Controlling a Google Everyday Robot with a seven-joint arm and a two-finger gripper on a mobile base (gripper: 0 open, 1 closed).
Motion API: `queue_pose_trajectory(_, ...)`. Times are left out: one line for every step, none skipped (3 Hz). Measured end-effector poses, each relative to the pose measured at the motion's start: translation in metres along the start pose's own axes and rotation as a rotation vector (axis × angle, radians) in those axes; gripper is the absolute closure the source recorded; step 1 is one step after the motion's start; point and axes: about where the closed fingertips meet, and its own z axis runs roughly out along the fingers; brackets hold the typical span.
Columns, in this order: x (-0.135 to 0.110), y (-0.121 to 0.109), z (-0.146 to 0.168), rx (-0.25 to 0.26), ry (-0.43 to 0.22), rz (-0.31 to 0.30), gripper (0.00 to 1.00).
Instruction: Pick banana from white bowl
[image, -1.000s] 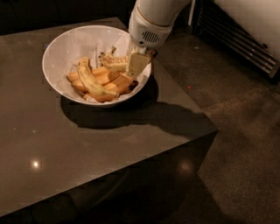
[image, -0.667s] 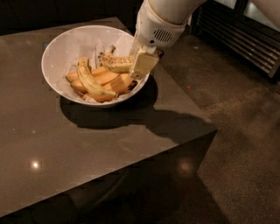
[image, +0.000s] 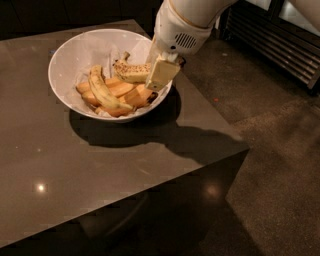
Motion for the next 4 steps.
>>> queue_pose_trajectory(-0.005,0.022,-0.012,-0.02,-0.036,0.007,1.0)
queue_pose_trajectory(-0.009,0.069,-0.032,-0.023,-0.09,0.07,1.0)
queue_pose_trajectory(-0.001,0.126,-0.041,-0.038,-0.086,0.148,1.0)
queue_pose_trajectory(0.008,0.163,-0.042,-0.064,-0.05,0.206,1.0)
